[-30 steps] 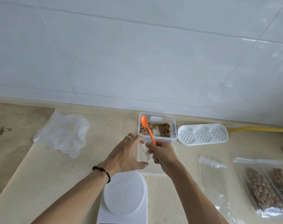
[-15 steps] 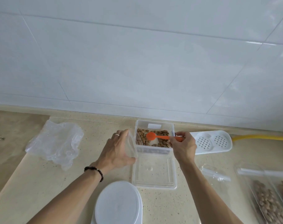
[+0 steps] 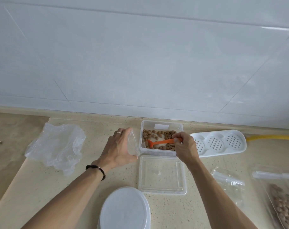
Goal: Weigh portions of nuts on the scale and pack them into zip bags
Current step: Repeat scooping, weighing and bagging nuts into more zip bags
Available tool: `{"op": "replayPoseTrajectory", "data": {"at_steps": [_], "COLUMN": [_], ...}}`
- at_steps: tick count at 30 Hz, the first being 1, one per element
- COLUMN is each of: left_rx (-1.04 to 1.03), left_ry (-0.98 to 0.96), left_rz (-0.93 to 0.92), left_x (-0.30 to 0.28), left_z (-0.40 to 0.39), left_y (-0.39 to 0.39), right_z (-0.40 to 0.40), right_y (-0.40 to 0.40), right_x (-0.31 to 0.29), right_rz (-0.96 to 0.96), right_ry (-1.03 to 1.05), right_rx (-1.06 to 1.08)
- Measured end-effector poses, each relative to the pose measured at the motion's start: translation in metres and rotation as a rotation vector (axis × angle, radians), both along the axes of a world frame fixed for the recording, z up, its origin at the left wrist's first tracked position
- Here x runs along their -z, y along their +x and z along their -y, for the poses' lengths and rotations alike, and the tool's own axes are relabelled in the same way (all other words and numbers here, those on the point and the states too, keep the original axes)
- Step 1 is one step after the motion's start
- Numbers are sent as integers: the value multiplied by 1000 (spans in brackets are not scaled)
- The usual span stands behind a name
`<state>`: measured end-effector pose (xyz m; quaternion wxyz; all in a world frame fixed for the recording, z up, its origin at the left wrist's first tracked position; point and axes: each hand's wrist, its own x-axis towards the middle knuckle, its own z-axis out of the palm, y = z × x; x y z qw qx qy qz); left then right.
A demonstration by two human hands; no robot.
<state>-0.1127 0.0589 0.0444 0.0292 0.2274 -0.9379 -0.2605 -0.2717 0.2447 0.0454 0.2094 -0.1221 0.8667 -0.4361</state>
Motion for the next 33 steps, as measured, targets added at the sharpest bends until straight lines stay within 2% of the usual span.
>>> {"op": "replayPoseTrajectory", "data": {"at_steps": [10, 19, 26, 33], "left_rx": [2, 31, 40, 46], "left_ry": [-10, -39, -58, 59], "left_rz": [31, 33, 100, 56], "left_x": [-4, -9, -15, -23], "left_z": [0, -5, -12, -15], "left_y": [-3, -23, -45, -54], "right_z": [-9, -28, -42, -23], "right_y": [0, -11, -27, -13], "right_x": [3, -6, -47, -80], "right_rz": [195, 242, 147, -61], "right_ry": [-142, -265, -340, -239], "right_rx": [224, 335, 339, 85]}}
